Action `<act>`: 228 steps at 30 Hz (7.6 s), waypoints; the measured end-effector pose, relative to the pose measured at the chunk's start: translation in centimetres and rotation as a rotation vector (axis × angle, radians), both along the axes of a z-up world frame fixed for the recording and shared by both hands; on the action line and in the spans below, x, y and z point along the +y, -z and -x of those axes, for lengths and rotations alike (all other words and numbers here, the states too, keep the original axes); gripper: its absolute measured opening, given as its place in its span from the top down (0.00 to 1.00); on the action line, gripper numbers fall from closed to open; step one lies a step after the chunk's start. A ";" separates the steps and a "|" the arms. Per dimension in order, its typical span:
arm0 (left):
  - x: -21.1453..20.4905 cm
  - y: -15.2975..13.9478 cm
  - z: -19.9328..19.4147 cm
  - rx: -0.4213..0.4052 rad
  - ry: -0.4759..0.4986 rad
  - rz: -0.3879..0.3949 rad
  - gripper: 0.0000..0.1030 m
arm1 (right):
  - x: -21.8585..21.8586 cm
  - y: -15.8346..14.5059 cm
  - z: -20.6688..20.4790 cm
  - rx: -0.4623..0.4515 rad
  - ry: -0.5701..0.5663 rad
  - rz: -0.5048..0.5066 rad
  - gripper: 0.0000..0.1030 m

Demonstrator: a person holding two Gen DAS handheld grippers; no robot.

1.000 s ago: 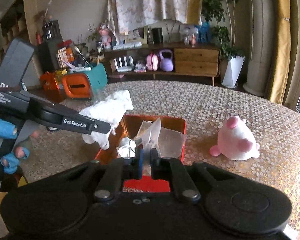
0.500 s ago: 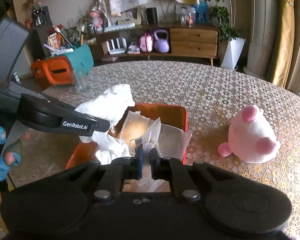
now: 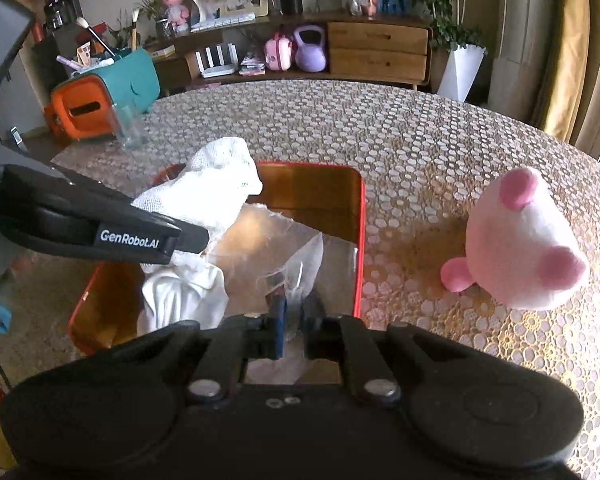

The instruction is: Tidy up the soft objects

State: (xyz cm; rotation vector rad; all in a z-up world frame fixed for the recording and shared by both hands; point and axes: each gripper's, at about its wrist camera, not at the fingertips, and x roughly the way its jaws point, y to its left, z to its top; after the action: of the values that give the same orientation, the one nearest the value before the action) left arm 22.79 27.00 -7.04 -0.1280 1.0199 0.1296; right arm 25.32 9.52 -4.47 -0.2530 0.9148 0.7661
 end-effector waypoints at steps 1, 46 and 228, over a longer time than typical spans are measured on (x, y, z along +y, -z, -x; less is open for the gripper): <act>0.0 0.2 0.0 0.002 0.002 0.003 0.78 | 0.0 0.1 0.1 0.002 0.000 0.001 0.92; -7.0 -8.4 7.9 -0.173 0.071 0.045 0.37 | -9.7 -8.4 6.4 -0.049 0.056 -0.174 0.41; -0.4 -7.0 7.8 -0.178 -0.058 0.037 0.30 | -6.7 -9.1 5.6 -0.102 0.051 -0.170 0.92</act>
State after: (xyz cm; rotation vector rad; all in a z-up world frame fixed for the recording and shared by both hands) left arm 14.97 26.61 -0.07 -0.1992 0.8418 0.1498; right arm 19.76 2.77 4.59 -0.1172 0.7526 0.7720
